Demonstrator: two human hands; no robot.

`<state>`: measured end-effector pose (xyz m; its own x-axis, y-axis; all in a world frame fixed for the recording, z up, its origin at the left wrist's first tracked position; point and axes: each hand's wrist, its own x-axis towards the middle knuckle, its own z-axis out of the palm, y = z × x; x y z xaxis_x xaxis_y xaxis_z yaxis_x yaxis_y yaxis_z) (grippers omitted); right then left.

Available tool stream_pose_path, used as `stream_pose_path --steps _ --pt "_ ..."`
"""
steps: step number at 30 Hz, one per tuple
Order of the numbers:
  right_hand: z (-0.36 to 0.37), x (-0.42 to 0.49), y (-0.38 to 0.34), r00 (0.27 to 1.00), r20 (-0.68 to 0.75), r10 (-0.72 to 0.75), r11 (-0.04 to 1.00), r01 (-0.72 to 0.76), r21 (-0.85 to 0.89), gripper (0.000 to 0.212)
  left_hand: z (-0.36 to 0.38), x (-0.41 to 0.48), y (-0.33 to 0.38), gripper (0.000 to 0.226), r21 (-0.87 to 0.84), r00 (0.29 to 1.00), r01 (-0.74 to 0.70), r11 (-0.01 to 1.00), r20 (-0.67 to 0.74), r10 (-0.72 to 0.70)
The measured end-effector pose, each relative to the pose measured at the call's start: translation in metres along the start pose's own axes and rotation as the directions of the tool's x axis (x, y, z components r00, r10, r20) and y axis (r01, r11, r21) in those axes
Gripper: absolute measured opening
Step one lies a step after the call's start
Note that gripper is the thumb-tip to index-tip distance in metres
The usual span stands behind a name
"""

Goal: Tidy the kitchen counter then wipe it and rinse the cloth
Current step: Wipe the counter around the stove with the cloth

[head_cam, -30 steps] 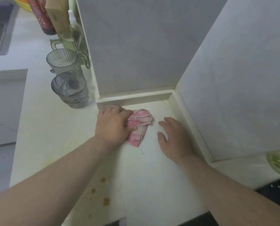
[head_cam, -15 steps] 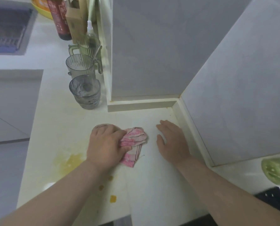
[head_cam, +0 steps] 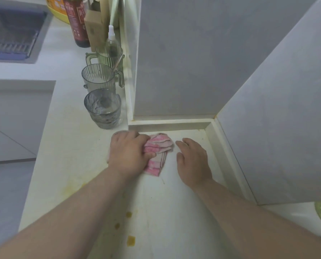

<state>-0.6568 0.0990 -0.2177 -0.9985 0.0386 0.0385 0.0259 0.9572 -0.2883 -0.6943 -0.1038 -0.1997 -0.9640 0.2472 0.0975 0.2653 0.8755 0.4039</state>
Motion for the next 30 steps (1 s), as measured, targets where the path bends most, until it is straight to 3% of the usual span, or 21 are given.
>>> stream_pose_path --steps 10,21,26,30 --pt "0.001 0.0 0.003 1.0 -0.021 0.005 0.995 -0.003 0.097 0.048 -0.004 0.002 0.003 0.048 -0.01 0.999 0.01 1.0 0.038 -0.009" --pt "-0.004 -0.003 0.001 0.999 0.049 0.006 0.997 -0.009 0.074 0.053 0.003 -0.089 0.016 0.05 -0.026 1.0 -0.019 0.999 -0.012 0.019" --pt "-0.004 -0.005 0.002 0.999 0.046 0.004 0.998 -0.007 0.064 0.046 -0.001 -0.127 0.02 0.051 -0.059 0.999 -0.038 0.998 -0.017 0.037" --pt "-0.003 -0.005 0.0 0.999 0.047 -0.005 1.0 0.004 0.013 0.056 -0.002 -0.157 0.02 0.056 -0.051 0.997 -0.076 0.996 -0.001 0.076"
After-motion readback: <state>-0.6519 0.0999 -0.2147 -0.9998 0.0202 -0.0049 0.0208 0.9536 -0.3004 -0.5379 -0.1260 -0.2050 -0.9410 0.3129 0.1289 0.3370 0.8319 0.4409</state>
